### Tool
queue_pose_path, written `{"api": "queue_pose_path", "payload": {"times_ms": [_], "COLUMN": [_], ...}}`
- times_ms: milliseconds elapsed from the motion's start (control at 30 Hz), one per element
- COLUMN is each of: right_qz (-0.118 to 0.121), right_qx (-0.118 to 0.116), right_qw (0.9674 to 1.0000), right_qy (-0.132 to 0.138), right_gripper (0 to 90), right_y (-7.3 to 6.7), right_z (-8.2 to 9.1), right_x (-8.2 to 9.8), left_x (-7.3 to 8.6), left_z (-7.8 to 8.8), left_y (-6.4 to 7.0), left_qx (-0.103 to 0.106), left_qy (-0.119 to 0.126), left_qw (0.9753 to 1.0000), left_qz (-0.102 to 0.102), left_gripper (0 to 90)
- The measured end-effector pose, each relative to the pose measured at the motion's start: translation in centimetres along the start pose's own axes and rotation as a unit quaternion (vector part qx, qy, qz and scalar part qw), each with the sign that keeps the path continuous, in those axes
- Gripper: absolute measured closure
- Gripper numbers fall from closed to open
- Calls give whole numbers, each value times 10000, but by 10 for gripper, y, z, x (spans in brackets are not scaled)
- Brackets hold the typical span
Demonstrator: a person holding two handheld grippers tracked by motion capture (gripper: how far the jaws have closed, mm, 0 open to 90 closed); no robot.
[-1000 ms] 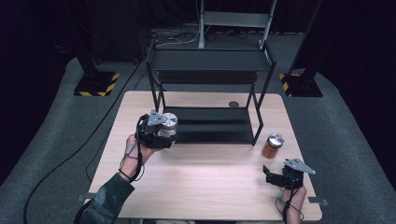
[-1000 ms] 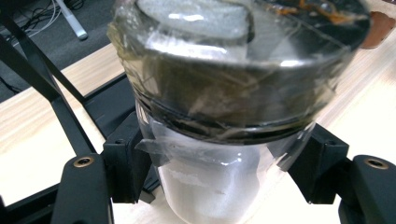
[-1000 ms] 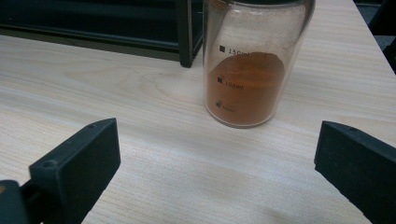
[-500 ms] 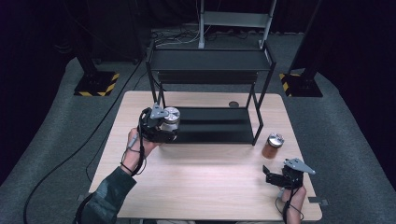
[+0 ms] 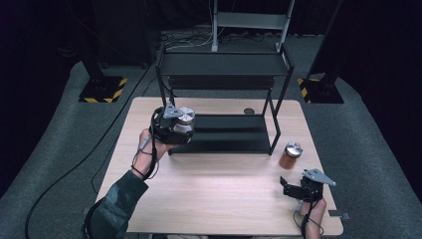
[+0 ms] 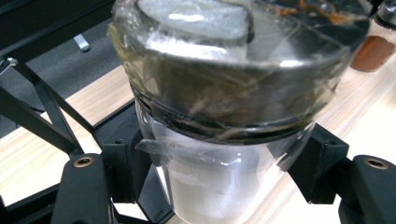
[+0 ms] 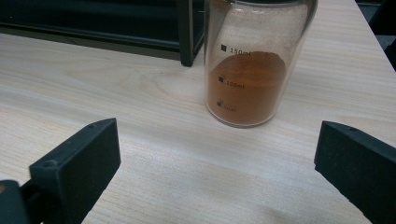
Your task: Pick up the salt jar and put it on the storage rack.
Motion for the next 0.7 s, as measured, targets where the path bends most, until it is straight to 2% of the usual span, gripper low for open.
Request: {"api": "queue_pose_path", "payload": {"times_ms": [700], "right_qz": [-8], "right_qx": [-5], "right_qw": [10000], "right_qy": [8], "right_gripper": [0], "right_y": [0], "right_z": [0], "right_x": [0], "left_x": [-26], "left_z": [-1], "left_y": [2], "left_qx": [40], "left_qy": [102], "left_qw": [9999], "left_qz": [-56], "left_gripper": [305]}}
Point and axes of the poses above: each handheld gripper's, and its own axes: z roughly backward along the jaws, x roughly out of its underside, y roughly to its right, the point moved 3 cm from there along -z, roughly forward along the jaws, and after that the axes turned 10 degrees about z, right-handed, at the moved point
